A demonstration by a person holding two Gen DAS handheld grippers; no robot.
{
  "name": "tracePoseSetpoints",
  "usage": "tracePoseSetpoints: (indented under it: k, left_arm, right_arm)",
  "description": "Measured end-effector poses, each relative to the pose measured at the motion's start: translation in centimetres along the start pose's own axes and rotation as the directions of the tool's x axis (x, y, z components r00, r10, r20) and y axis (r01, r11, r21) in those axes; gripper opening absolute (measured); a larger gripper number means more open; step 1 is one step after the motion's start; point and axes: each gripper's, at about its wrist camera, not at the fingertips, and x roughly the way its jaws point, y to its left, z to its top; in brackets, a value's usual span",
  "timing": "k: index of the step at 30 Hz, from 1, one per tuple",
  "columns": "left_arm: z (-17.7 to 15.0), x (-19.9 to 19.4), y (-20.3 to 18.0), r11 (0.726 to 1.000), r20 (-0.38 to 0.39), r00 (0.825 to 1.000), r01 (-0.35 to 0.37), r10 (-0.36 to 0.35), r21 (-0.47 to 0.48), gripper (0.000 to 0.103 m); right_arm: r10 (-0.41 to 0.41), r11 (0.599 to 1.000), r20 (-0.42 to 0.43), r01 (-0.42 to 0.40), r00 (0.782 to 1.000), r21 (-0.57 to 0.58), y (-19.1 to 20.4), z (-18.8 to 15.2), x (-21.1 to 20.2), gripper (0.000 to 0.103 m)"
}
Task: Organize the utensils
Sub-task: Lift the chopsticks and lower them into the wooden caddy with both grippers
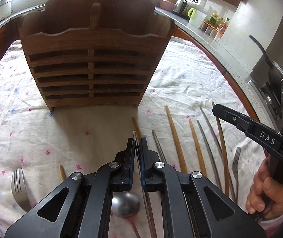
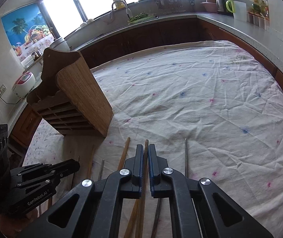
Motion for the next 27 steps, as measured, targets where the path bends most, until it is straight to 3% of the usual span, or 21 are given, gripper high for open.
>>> tracePoseSetpoints:
  k: [6,14,27]
  left_arm:
    - [-0.5,-5.5,-0.4,0.998,0.084,0.994,0.07,-0.07,0.003,0.004]
    - [-1.5,-11.5,-1.5,0.99,0.184,0.973,0.141,-0.14,0.008,0.003]
    - [-3.4,-18.4,-1.0,0.985,0.302,0.938,0.167,-0.171,0.039,0.003]
  right_arm:
    - [0.033,0.999,0.07,-0.032,0.997,-0.018,1.3,-0.2,-4.2,0.004]
    - [0.069,0.997,0.167,-0.061,0.984,-0.05,3.5,-0.5,-9.7,0.004]
    - [0.103,0.99,0.296,-0.07,0.95,-0.119,6.8,-0.3,-15.6,0.004]
